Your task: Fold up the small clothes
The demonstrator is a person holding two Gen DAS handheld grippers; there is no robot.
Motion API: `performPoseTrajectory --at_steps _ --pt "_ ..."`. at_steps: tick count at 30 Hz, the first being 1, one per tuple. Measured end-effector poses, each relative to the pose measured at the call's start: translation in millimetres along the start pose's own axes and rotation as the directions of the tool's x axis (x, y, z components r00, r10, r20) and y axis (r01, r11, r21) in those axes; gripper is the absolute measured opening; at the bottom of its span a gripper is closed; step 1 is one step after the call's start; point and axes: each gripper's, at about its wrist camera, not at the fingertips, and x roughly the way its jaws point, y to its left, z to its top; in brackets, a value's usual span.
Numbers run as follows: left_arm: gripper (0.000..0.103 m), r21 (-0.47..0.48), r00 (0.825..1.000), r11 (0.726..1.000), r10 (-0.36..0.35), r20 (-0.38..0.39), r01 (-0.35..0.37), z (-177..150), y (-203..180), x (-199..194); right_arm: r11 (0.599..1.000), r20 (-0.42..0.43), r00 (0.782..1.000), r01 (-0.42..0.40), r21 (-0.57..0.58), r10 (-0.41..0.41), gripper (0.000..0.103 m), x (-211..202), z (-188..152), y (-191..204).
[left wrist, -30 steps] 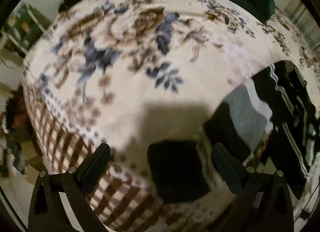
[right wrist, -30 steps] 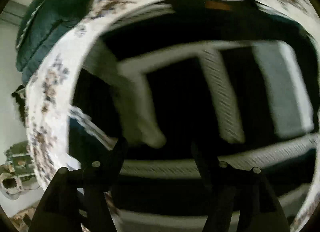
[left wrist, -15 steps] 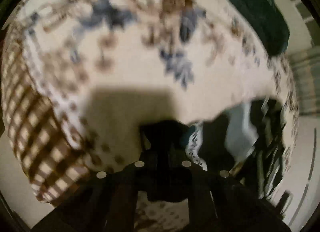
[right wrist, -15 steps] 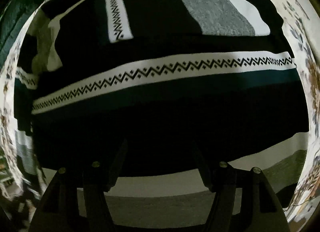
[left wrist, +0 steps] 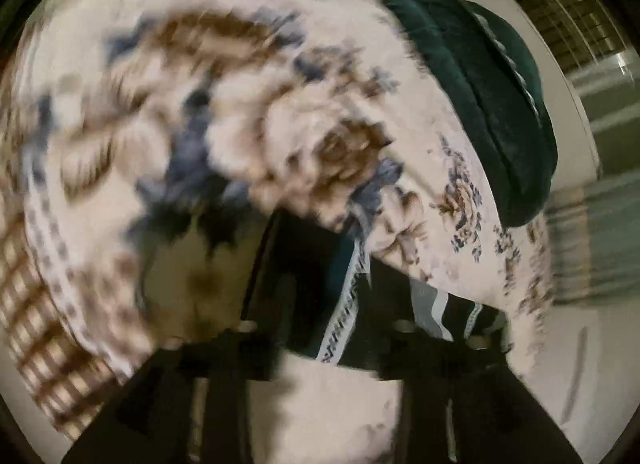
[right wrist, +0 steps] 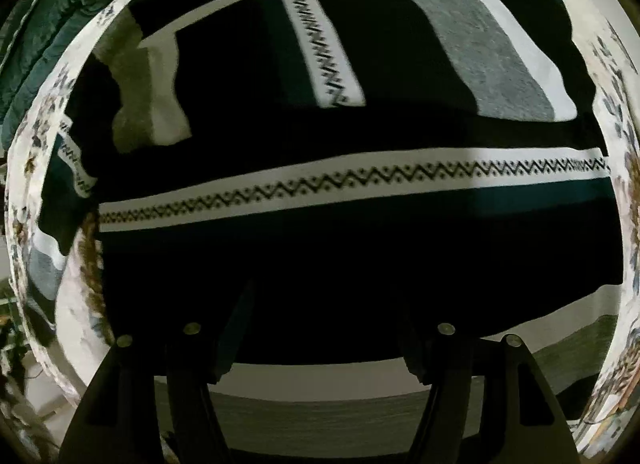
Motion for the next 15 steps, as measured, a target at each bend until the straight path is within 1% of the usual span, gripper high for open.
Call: performPoseTrajectory --at_steps 1,2,4,5,6,8,9,10,11,12,13,14,15 --pt "0.054 -0.067 1.0 0.997 -0.03 -0.008 0.029 -5.4 13.9 3.1 1.0 0.002 1.0 -0.001 -0.003 0.001 0.068 -1.0 -0.9 2.1" --pt "0.054 -0.121 0.998 0.991 -0.057 -0.005 0.056 -11.8 22.5 3.9 1.0 0.004 1.0 -0.005 -0.005 0.005 0.068 -2.0 -2.2 3.1" --pt "0.054 -0.201 0.997 0.977 -0.082 -0.014 0.077 -21.4 34.6 10.1 1.0 0.009 1.0 -0.005 -0.011 0.005 0.068 -3.1 -3.7 4.6" --pt "0.054 -0.251 0.995 0.963 -0.103 -0.018 0.095 -25.5 40.1 18.2 1.0 0.013 1.0 -0.002 -0.014 0.002 0.068 -3.3 -3.9 5.3" --pt "0.055 -0.274 0.993 0.956 -0.118 -0.017 0.108 -26.3 41.4 24.5 1.0 0.017 1.0 0.003 -0.017 -0.003 0.068 -1.7 -4.5 8.4" --pt "0.054 -0.295 0.993 0.949 -0.121 -0.014 0.111 -23.3 36.7 42.2 1.0 0.02 1.0 0.017 -0.015 -0.017 0.068 0.7 -2.5 11.4" --pt "0.054 -0.289 0.993 0.951 -0.114 -0.002 0.109 -20.6 32.7 47.6 1.0 0.02 1.0 0.022 -0.009 -0.021 0.068 1.7 -1.7 10.3" --pt "0.052 -0.271 0.995 0.957 -0.1 0.018 0.101 -17.4 26.9 51.6 1.0 0.02 0.999 0.027 0.0 -0.027 0.068 2.7 0.8 9.3" --pt "0.042 -0.23 0.999 0.972 -0.034 0.034 0.041 -11.7 13.7 55.8 0.999 0.022 0.999 0.037 0.012 -0.038 0.068 2.2 1.4 5.5" --pt "0.029 -0.183 0.998 0.983 0.027 0.049 -0.018 -8.3 2.9 56.8 0.999 0.026 0.999 0.044 0.021 -0.045 0.068 0.2 4.5 0.3" --pt "0.005 -0.122 0.994 0.989 0.09 0.061 -0.082 -5.2 -9.2 58.8 0.998 0.034 0.998 0.051 0.034 -0.052 0.068 -2.5 6.1 -5.2" --pt "0.006 -0.033 0.985 0.988 0.156 0.078 -0.154 -2.7 -26.9 63.4 0.997 0.048 0.997 0.057 0.049 -0.06 0.068 -6.3 7.8 -11.4" --pt "0.006 0.006 0.981 0.985 0.169 0.093 -0.171 -3.3 -35.5 64.4 0.996 0.062 0.996 0.064 0.062 -0.067 0.068 -10.3 13.3 -20.2"
